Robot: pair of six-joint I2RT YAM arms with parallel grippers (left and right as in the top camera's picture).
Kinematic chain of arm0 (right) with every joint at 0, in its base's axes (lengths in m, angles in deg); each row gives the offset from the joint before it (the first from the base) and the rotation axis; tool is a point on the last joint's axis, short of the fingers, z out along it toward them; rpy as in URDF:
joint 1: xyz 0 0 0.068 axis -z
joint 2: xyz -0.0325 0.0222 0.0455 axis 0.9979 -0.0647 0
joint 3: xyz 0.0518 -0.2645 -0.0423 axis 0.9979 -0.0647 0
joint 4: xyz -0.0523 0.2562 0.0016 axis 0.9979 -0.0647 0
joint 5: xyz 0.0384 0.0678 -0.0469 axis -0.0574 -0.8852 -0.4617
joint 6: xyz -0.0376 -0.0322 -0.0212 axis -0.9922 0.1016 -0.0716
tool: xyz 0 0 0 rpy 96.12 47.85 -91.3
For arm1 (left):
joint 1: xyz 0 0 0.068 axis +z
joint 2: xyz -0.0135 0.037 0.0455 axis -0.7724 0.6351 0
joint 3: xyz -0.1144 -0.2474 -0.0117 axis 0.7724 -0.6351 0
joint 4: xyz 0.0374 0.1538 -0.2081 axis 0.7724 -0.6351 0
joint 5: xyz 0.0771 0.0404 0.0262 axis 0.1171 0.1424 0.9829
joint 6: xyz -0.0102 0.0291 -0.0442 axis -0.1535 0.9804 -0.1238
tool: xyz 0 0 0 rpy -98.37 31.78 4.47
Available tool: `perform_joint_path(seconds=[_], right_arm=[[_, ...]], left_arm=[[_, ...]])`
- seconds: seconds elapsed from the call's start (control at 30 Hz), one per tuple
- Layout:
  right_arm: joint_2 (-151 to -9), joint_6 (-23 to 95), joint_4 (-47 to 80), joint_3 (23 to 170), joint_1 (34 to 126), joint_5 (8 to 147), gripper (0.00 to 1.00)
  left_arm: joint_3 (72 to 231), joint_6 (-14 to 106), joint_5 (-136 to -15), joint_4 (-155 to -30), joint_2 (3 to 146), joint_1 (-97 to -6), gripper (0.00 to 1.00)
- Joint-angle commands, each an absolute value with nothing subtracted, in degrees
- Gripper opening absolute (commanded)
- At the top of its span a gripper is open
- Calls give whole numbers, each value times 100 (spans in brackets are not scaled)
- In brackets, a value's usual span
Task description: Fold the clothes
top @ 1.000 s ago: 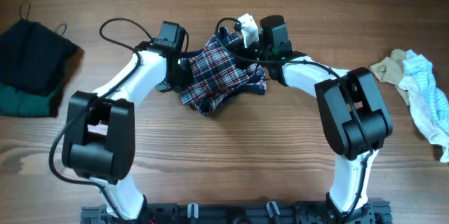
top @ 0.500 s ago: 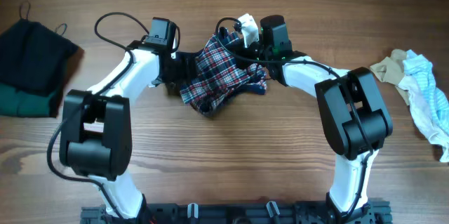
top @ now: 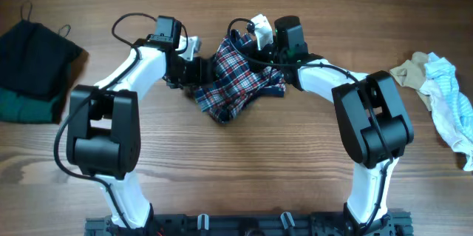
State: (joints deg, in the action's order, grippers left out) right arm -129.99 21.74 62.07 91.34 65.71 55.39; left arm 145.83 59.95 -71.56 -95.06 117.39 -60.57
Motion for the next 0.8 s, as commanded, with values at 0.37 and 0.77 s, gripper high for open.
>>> perform_joint_path(seconds=[0.37, 0.77], right_arm=[[-13137, 2211, 6196, 9142, 6558, 5439, 4], [-12907, 2214, 6270, 9142, 6558, 5439, 4]], left_arm=[[14340, 6893, -7864, -9622, 12139, -6167, 79], [14609, 6604, -7882, -9624, 11997, -6191, 4]])
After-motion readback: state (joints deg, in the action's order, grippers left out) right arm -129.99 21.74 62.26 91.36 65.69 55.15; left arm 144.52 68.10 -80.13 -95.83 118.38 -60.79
